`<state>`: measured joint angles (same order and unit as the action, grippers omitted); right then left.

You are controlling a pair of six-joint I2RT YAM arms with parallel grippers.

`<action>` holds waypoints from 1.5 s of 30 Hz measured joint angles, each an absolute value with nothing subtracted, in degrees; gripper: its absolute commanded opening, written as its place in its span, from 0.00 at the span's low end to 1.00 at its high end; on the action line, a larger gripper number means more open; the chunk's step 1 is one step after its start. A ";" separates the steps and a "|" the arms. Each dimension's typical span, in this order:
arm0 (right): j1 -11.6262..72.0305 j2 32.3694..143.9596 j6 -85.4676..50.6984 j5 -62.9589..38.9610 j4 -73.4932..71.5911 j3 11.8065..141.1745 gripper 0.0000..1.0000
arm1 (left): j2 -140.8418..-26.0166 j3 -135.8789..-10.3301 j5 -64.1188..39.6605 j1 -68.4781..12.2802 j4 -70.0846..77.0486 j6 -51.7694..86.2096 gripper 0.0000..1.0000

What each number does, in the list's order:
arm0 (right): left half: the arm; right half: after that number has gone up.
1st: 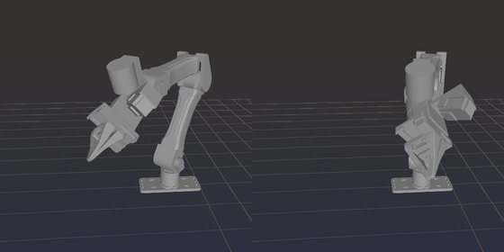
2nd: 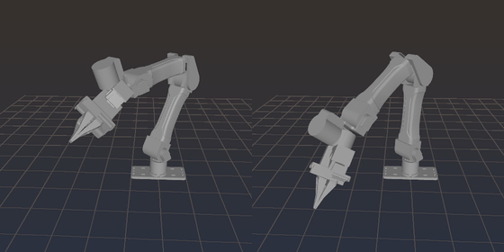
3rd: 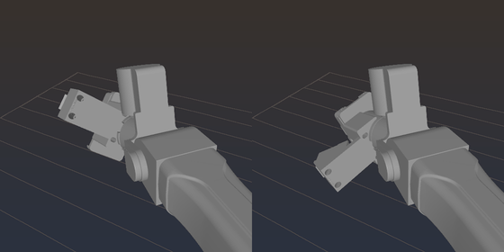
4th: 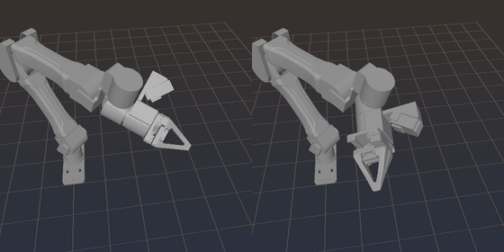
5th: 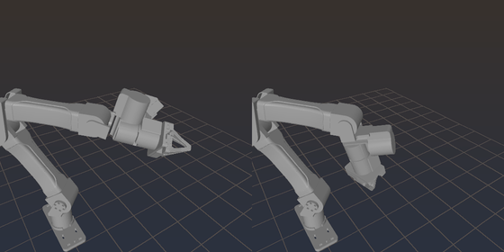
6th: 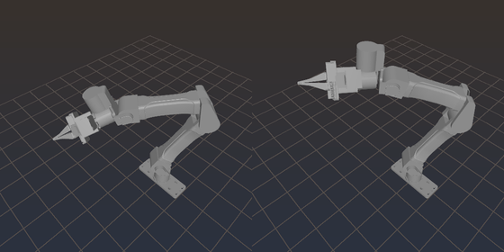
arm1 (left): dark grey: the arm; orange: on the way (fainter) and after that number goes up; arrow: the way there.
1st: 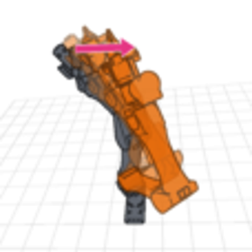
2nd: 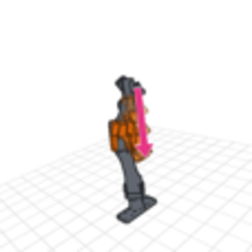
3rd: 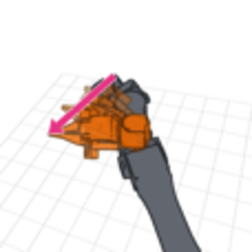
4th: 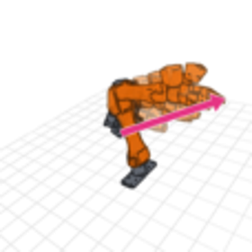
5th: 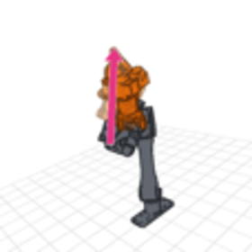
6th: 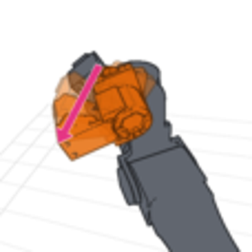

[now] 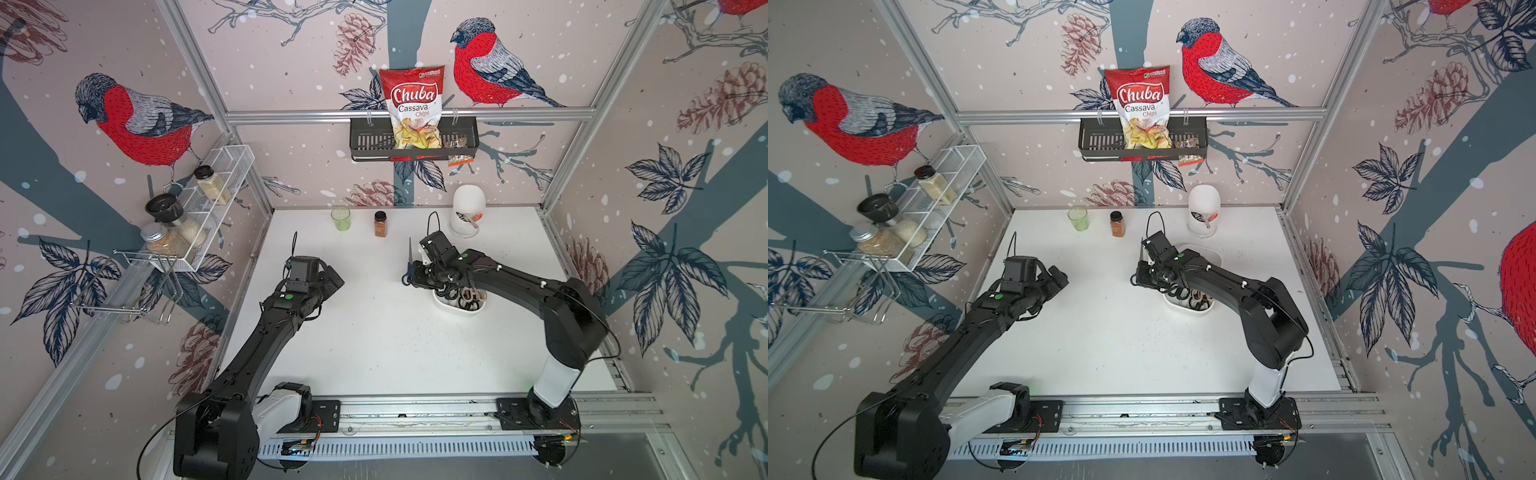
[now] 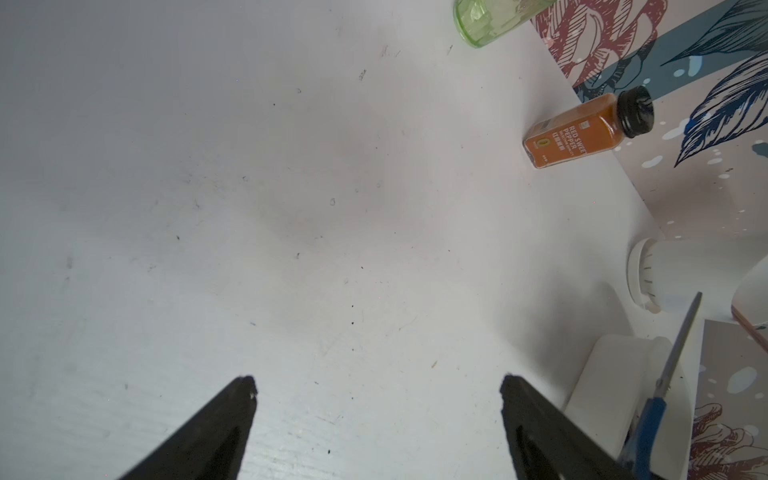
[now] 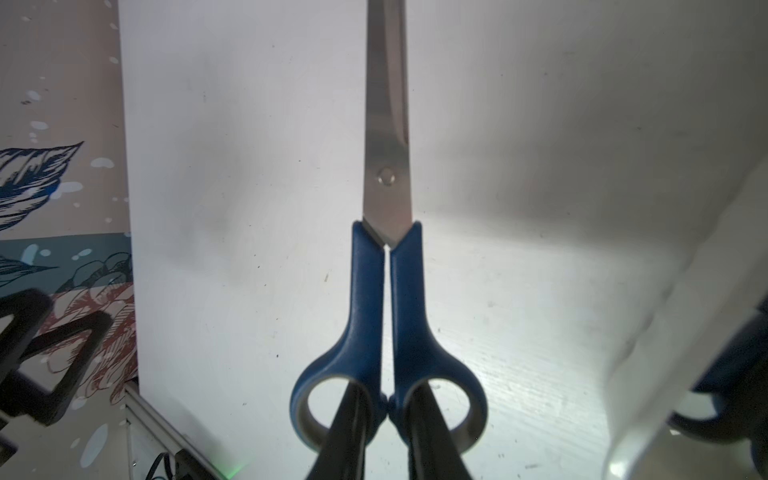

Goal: Take the scissors out of the storage box
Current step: Place the scissors at the center of the board.

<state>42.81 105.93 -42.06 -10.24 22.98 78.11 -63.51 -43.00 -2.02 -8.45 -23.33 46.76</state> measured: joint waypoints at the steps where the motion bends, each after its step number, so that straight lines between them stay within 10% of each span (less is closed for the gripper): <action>1: 42.78 108.73 -41.98 -9.39 23.53 80.73 0.14 | -63.70 -43.11 -2.63 -8.32 -23.38 45.84 0.96; 15: 40.71 132.55 -37.85 0.58 41.67 110.24 0.17 | -63.96 -40.80 -6.68 -8.03 -23.81 38.28 0.96; 45: 38.68 137.12 -35.42 1.96 49.76 122.43 0.43 | -61.23 -40.58 -10.72 -8.01 -25.04 37.56 0.96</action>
<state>38.68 137.12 -35.42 1.96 49.76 122.43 -61.23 -40.58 -10.72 -8.01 -25.04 37.56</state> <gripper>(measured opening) 0.423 0.957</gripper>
